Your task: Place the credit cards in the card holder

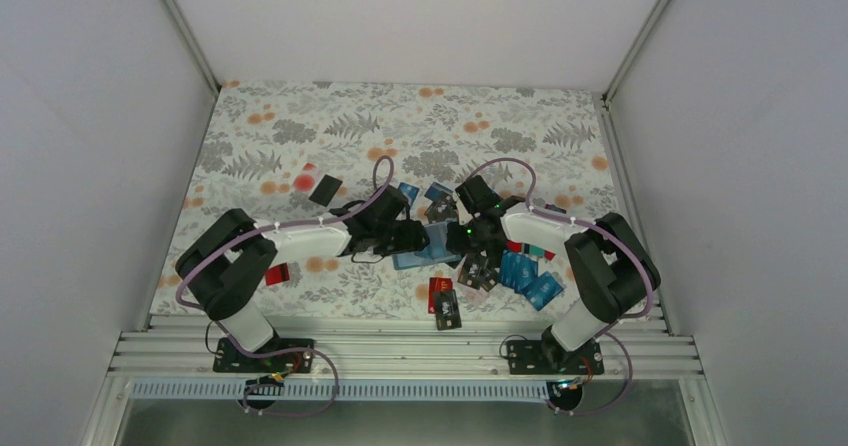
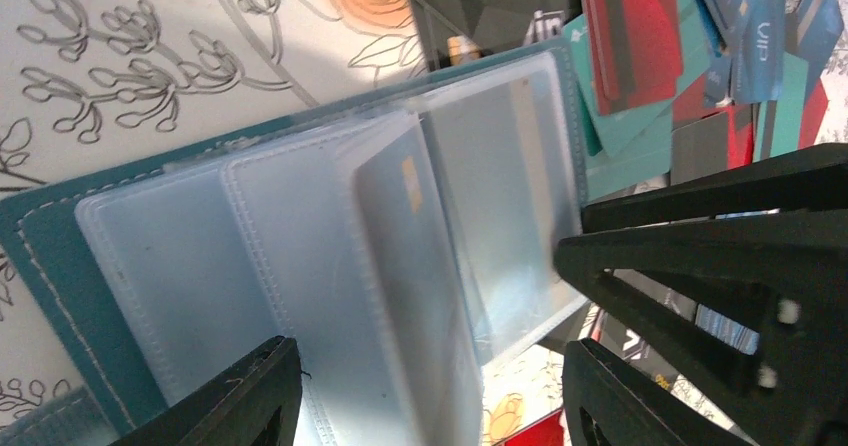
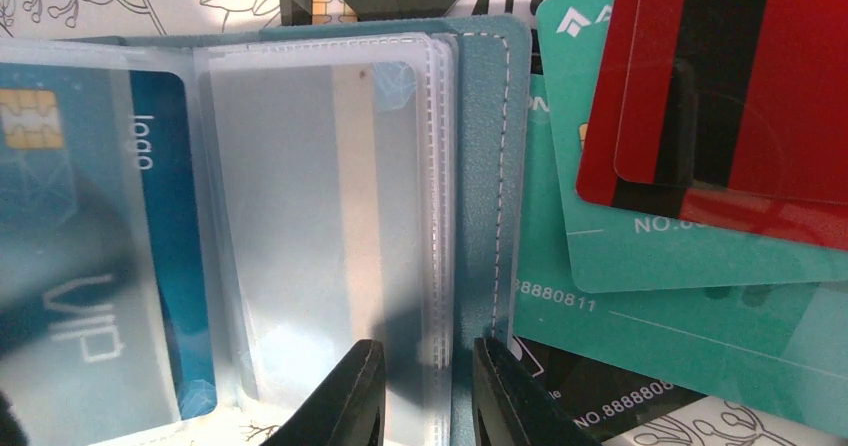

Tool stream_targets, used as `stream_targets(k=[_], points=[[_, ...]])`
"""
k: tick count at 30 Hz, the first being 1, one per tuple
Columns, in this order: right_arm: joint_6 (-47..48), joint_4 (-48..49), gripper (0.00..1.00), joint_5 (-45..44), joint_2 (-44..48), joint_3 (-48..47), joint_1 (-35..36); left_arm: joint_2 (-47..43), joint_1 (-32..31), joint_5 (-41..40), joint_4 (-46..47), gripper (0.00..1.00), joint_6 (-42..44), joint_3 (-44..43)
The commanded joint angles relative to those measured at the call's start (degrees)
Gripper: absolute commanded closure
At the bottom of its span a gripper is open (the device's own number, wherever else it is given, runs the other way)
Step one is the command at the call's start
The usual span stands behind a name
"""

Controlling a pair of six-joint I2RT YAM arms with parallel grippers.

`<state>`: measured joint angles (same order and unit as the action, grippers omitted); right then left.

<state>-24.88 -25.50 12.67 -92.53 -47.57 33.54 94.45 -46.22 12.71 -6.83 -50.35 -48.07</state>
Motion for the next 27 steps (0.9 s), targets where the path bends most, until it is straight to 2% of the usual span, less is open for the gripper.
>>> stream_targets(k=[1,5,18,22,27], points=[[0.8,0.56,0.76,-0.91,-2.06,1.72,0.01,0.0,-1.03,-2.95,-5.48,0.35,0.58,-4.2],[0.76,0.27,0.76,-1.06,-1.63,1.56,0.02,0.42,-1.74,-4.25,-8.08,0.35,0.85,-6.14],[-1.85,-1.56,0.75,-3.17,0.89,1.6,-0.16,5.78,-3.63,-4.1,-7.97,0.36,1.88,-12.38],[-4.28,-4.21,0.72,-6.44,4.51,1.51,-0.96,8.15,-4.08,-3.81,-8.13,0.37,2.65,-15.33],[-7.19,-7.58,0.61,-9.56,11.7,1.52,-2.68,11.5,-4.83,-3.17,-9.03,0.37,3.85,-19.7]])
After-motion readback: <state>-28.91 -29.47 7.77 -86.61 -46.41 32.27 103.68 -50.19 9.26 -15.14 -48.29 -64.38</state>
